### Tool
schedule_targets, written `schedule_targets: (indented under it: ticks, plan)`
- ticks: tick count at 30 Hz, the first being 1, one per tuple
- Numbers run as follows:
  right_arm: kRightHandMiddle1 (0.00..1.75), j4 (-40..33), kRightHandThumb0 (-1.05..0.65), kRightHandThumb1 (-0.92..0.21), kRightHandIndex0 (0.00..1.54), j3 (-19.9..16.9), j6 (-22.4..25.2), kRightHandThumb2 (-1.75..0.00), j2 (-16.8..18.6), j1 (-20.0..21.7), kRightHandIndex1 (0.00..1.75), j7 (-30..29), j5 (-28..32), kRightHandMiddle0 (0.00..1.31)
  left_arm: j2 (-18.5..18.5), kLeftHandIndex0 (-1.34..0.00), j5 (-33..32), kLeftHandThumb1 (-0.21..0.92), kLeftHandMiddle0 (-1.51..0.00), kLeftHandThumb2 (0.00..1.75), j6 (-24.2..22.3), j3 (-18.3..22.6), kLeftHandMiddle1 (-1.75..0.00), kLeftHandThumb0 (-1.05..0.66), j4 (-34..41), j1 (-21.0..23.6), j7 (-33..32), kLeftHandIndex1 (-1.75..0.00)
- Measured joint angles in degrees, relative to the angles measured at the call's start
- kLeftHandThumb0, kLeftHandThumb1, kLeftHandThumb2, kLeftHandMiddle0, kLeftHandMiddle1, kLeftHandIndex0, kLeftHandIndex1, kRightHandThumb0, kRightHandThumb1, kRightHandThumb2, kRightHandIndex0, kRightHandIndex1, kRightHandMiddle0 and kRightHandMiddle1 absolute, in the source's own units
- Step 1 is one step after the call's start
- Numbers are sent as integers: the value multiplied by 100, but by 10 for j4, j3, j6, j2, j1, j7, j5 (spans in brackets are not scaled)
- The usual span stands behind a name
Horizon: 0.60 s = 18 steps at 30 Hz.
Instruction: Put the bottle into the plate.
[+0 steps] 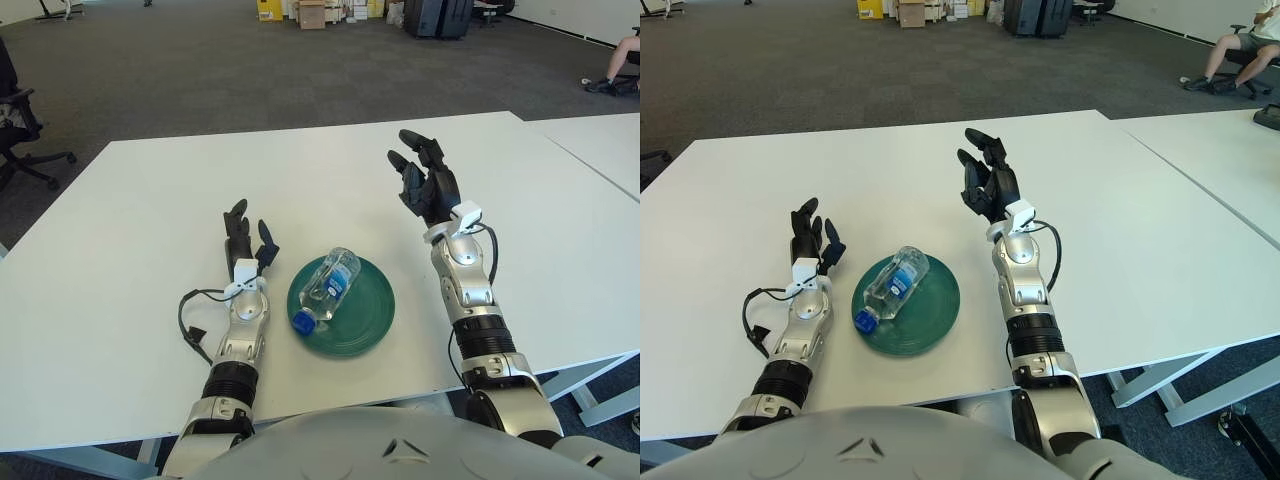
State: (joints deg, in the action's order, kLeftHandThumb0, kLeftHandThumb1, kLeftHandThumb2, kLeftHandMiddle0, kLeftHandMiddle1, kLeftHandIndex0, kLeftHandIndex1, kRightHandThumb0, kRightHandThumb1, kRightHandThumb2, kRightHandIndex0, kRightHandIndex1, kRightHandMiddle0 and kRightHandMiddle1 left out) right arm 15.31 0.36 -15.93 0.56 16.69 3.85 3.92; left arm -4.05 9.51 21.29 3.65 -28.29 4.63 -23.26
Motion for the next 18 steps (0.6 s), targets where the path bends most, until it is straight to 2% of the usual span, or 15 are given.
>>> schedule_targets:
  ticks: [18]
  plan:
    - [71,0,-62,-92,45,1,0,-79,10,0,11,0,-3,0,5,0,3,92,-36,91,-10,-1,0,-83,20,-2,2,-75]
